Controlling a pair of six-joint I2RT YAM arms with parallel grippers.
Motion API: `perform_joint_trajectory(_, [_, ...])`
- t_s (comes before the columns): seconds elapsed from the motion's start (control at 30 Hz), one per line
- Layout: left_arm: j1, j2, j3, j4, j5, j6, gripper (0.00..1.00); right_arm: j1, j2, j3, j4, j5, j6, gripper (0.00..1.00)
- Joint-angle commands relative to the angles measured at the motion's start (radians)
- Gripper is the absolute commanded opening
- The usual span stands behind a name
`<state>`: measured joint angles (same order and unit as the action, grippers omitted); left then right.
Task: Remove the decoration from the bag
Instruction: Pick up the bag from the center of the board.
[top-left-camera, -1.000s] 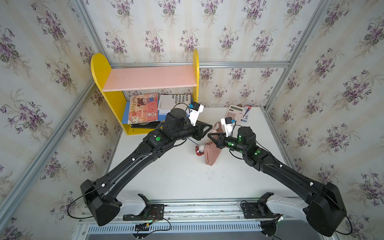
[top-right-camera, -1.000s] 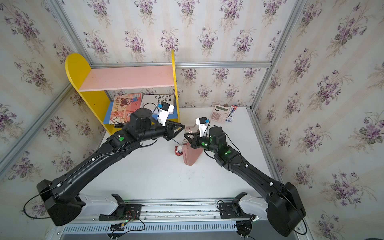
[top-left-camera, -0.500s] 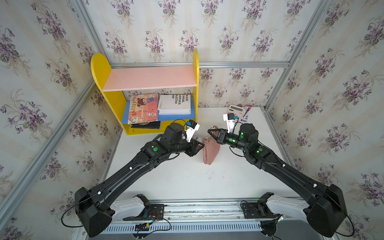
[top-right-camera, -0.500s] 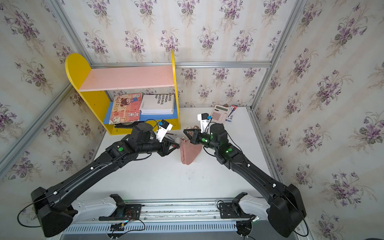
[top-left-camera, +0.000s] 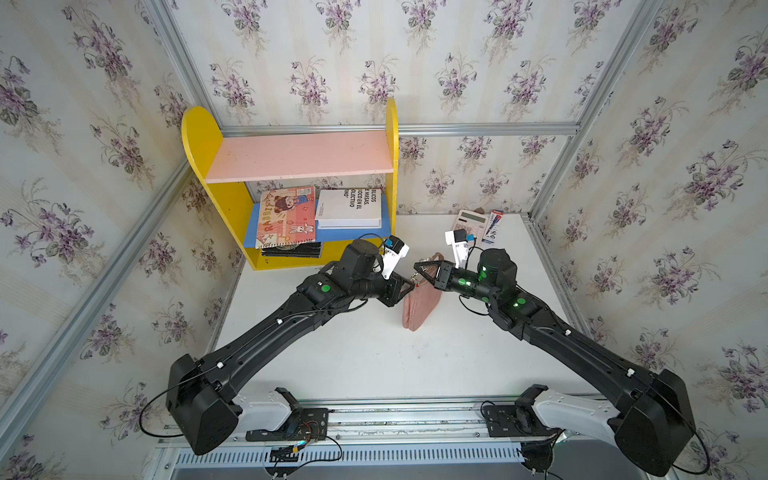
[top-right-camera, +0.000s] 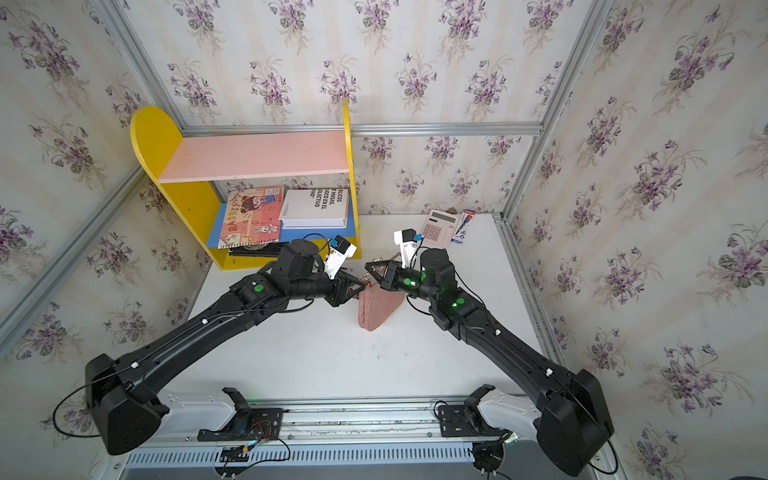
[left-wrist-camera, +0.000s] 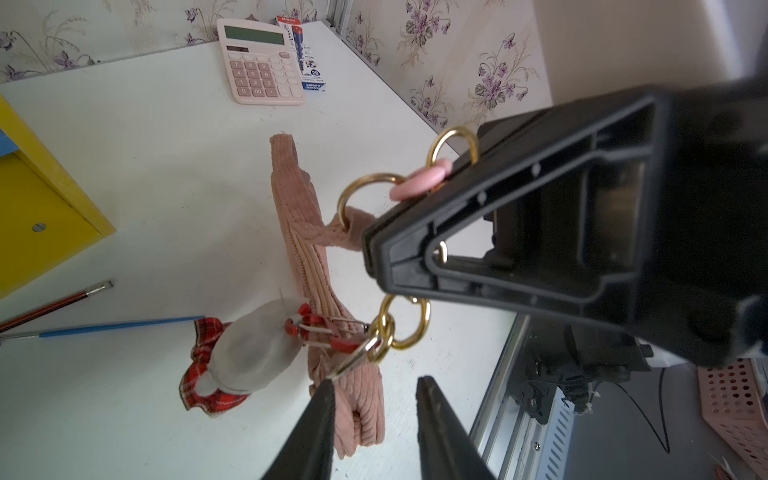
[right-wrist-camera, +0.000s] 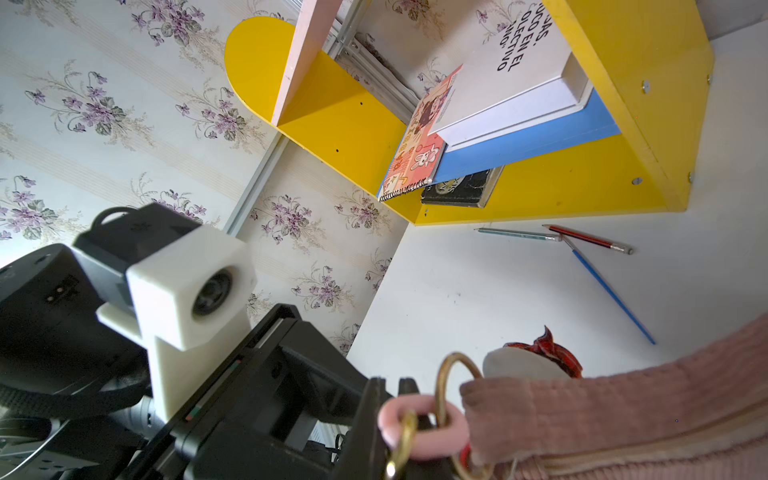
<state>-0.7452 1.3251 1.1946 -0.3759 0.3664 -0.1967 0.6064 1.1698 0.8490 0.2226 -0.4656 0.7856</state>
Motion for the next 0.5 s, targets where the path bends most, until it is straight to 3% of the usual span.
perform_joint_trajectory(0.0, [0.001, 0.019, 0.013, 0.042, 0.007, 0.025, 0.34, 0.004, -0.006, -0.006, 0.063, -0.013, 0.031, 0.04])
perform_joint_trajectory(0.2, [0.002, 0.062, 0.015, 0.077, 0.058, 0.002, 0.27, 0.004, -0.002, -0.025, 0.121, -0.011, 0.087, 0.04])
perform_joint_trajectory(0.47, [0.001, 0.109, 0.012, 0.117, 0.068, -0.01, 0.27, 0.004, 0.005, -0.03, 0.171, 0.01, 0.134, 0.04])
